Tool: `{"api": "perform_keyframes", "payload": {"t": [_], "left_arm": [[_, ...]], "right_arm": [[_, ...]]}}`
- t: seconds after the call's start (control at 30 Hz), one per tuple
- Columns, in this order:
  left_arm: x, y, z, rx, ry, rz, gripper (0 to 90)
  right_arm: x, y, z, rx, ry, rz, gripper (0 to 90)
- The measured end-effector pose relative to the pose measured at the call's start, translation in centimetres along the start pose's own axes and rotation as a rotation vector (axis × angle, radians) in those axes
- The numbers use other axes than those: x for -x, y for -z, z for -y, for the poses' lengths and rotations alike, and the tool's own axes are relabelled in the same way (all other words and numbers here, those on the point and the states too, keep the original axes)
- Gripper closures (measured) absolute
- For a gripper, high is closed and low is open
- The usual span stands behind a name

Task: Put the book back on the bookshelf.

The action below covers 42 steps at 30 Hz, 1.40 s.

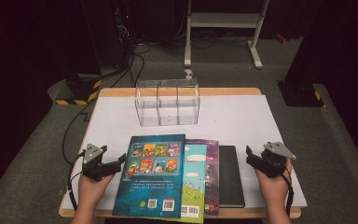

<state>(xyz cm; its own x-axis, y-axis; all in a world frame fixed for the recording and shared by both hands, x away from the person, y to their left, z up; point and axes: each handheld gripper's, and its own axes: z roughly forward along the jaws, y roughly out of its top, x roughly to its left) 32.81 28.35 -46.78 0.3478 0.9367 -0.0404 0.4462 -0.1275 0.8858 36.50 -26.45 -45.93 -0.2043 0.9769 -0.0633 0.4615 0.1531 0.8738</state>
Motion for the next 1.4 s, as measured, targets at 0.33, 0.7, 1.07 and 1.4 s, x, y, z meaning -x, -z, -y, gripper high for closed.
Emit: {"api": "perform_keyframes", "payload": {"t": [0.33, 0.7, 1.07, 1.4], "left_arm": [[-0.7, 0.3, 0.3, -0.019, 0.020, 0.004, 14.0], [-1.0, -0.1, 0.6, -0.072, 0.040, 0.056, 14.2], [0.9, -1.6, 1.2, -0.180, -0.006, 0.104, 14.1], [2.2, -2.0, 1.7, -0.229, 0.012, 0.169, 14.0]], "right_arm": [[0.7, 0.2, 0.7, -0.031, -0.018, -0.013, 16.6], [1.2, -0.3, 1.0, -0.038, -0.027, -0.017, 14.4], [0.4, 0.5, 0.4, 0.013, -0.055, -0.043, 14.8], [-2.4, 1.1, -0.3, -0.007, -0.010, -0.162, 11.0]]}}
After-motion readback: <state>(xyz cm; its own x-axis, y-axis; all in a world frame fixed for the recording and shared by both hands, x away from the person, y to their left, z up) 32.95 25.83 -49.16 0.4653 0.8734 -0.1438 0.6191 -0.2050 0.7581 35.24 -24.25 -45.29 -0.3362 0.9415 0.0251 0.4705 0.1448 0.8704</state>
